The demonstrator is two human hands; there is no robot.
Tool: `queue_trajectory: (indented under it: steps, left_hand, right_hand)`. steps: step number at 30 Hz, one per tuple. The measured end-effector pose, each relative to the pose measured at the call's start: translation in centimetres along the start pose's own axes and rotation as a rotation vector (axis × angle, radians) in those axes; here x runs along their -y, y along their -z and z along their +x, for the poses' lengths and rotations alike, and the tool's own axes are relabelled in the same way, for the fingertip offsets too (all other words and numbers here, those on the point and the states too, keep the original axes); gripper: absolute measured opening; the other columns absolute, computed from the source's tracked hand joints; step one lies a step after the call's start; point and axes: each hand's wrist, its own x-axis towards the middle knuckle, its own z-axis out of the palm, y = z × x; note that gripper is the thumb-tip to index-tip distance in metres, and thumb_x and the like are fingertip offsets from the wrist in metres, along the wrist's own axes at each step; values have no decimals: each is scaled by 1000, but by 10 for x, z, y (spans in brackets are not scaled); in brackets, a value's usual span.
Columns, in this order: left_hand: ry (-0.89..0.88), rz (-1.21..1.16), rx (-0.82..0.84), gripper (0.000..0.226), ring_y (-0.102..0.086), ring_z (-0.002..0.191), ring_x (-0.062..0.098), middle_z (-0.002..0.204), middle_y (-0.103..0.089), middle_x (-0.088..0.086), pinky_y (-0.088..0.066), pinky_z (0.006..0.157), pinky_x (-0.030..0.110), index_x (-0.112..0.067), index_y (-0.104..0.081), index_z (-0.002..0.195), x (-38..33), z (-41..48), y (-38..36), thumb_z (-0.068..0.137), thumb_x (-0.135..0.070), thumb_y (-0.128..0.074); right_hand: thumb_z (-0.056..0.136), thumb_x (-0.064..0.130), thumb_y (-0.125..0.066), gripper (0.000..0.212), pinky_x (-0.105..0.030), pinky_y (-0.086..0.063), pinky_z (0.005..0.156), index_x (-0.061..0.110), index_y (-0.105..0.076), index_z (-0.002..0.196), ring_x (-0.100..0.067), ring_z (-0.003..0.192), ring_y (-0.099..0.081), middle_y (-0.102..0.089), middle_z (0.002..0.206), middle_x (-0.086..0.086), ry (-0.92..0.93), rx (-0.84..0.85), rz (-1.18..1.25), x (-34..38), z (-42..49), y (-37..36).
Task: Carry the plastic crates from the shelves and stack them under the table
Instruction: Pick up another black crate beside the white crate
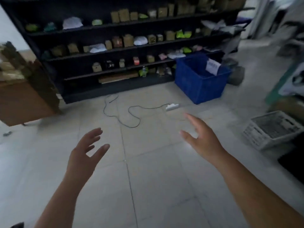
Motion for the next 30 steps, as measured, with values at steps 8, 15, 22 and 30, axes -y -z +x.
queue_trajectory:
  steps: [8,15,22,30]
  left_hand:
    - [-99,-118,379,46,-64,107,-5,121,-66,-25,-47,88,12,-47,-61,120,-90,71,-216,75,-43,-71]
    - [-195,-190,644,43,-63,105,-7,119,-65,-29,-48,87,12,-55,-60,114,-142,164,-385,74,-44,-70]
    - [-356,-263,965,44,-62,106,-6,118,-62,-33,-52,86,20,-66,-56,109,-221,233,-573,80,-37,-72]
    - [-429,-244,1175,42,-64,106,0,115,-68,-17,-50,90,30,-40,-59,119,-320,222,-760,86,-19,-74]
  right_hand:
    - [76,67,-59,62,-23,-38,104,54,-43,135,10,126,-43,-45,136,35,-338,-359,38,-143,-58,169]
    - [75,71,-55,61,-23,-40,100,51,-47,132,2,123,-48,-49,137,20,-559,-629,-35,-230,-71,254]
    - [88,45,-65,50,-33,-42,102,42,-49,135,-9,123,-50,-52,134,15,-795,-983,-138,-288,-90,333]
    - [91,41,-63,54,-31,-42,97,30,-48,141,-9,122,-49,-53,140,2,-995,-1211,-126,-362,-140,410]
